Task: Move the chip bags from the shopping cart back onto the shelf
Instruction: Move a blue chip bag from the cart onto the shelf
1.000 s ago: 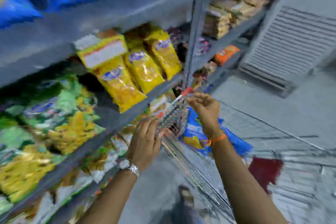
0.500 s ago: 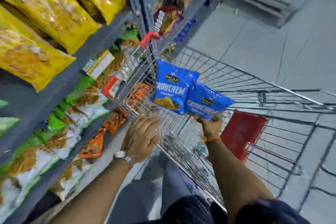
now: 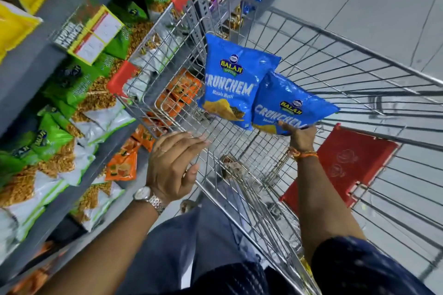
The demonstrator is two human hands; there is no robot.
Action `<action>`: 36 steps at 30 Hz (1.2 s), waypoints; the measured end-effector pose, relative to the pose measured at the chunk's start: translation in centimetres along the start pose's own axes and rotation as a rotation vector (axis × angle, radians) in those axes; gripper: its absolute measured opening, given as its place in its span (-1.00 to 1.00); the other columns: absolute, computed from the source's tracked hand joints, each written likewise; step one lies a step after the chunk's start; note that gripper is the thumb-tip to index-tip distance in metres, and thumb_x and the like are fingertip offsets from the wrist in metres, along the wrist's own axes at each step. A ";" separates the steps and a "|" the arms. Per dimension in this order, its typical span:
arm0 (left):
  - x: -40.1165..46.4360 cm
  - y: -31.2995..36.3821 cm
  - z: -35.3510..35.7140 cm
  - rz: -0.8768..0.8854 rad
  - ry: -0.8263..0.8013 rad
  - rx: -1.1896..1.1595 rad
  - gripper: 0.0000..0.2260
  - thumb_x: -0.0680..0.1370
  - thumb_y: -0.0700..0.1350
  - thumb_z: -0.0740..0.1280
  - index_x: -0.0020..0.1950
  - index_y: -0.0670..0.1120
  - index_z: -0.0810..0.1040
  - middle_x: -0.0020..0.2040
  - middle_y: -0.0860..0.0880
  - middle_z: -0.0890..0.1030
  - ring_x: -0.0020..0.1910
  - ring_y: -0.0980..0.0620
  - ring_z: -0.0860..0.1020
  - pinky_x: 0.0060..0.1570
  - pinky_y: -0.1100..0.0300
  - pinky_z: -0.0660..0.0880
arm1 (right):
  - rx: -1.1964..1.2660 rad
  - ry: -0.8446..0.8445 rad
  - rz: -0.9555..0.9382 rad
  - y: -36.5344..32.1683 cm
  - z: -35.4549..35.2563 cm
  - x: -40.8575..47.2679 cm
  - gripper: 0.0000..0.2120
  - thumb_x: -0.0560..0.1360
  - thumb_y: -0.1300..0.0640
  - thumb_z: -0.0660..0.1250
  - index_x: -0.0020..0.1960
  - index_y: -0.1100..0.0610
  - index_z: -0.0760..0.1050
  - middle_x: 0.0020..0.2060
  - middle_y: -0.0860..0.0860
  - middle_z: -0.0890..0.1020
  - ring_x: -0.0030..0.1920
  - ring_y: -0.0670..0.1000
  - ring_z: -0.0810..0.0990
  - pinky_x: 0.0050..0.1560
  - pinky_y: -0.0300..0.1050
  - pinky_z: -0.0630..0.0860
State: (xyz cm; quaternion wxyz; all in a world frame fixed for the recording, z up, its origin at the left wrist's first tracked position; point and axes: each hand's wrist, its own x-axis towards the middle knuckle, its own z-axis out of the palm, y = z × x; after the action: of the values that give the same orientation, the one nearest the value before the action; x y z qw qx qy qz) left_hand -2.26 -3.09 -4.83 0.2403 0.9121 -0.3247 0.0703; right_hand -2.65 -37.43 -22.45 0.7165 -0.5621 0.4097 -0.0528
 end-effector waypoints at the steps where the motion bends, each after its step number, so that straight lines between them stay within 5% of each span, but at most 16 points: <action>1: 0.0 0.0 0.0 0.000 0.010 0.002 -0.45 0.68 0.11 -0.07 0.23 -0.06 0.67 0.16 -0.02 0.70 0.24 -0.07 0.59 0.41 0.12 0.29 | 0.025 0.016 -0.012 0.0 0.0 0.0 -0.53 0.28 0.57 0.49 0.12 0.27 0.54 -0.07 0.00 0.76 -0.10 0.03 0.76 -0.13 -0.03 0.69; 7: 0.2 0.1 -0.4 0.005 -0.017 0.013 -0.48 0.67 0.08 -0.04 0.18 -0.07 0.69 0.13 -0.03 0.71 0.21 -0.08 0.58 0.41 0.12 0.27 | 0.106 0.094 -0.070 -2.6 0.2 -3.4 -0.66 0.35 0.53 0.47 -0.05 0.15 0.60 -0.23 -0.10 0.77 -0.19 -0.08 0.74 -0.14 -0.12 0.69; 12: -0.1 0.0 -1.5 -0.044 -0.210 0.049 -0.49 0.69 0.13 -0.04 0.26 -0.04 0.64 0.21 -0.02 0.68 0.26 -0.13 0.58 0.40 -0.03 0.32 | 0.092 0.174 -0.195 -8.2 -0.9 -7.8 -0.73 0.32 0.41 0.56 -0.08 0.13 0.66 -0.22 -0.09 0.77 -0.19 -0.04 0.72 -0.10 -0.02 0.67; 17: 0.0 0.6 -5.1 -0.055 -0.254 0.055 -0.57 0.69 0.14 0.10 0.31 -0.07 0.60 0.26 -0.04 0.65 0.32 -0.17 0.55 0.49 -0.02 0.26 | 0.110 0.162 -0.293 -17.1 0.3 -14.0 -0.82 0.37 0.36 0.55 -0.12 0.14 0.65 -0.31 -0.09 0.75 -0.30 -0.07 0.69 -0.27 -0.10 0.65; 31: 1.2 1.1 -35.0 -0.157 0.551 0.498 -0.66 0.63 -0.05 0.28 0.35 -0.15 0.59 0.36 -0.09 0.60 0.38 -0.19 0.52 0.46 -0.14 0.38 | 0.104 -0.553 -0.658 -39.7 20.7 -32.2 -0.61 0.36 0.46 0.45 -0.32 -0.05 0.69 -0.37 -0.17 0.71 -0.33 -0.21 0.65 -0.22 -0.29 0.61; 34: -0.2 1.3 -40.9 -0.193 0.657 0.630 -0.65 0.63 -0.07 0.26 0.37 -0.15 0.57 0.39 -0.11 0.57 0.40 -0.22 0.51 0.52 -0.11 0.30 | 0.141 -0.729 -0.718 -44.3 24.5 -36.9 -0.80 0.22 0.23 0.54 -0.25 -0.04 0.70 -0.32 -0.14 0.73 -0.29 -0.15 0.67 -0.18 -0.22 0.64; 36: -1.2 1.0 -43.7 -0.231 0.717 0.706 -0.64 0.63 -0.08 0.26 0.38 -0.16 0.57 0.39 -0.13 0.58 0.40 -0.23 0.50 0.50 -0.14 0.32 | 0.172 -0.820 -0.731 -46.9 26.6 -39.5 -0.75 0.14 0.11 0.57 -0.18 -0.04 0.71 -0.25 -0.11 0.75 -0.22 -0.09 0.70 -0.12 -0.16 0.67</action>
State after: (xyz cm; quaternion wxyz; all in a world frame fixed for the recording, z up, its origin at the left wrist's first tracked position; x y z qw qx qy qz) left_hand -2.58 18.06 33.49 0.0203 0.8861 -0.0754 0.4569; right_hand 6.55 -12.99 39.10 0.7956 -0.5816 -0.1303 -0.1082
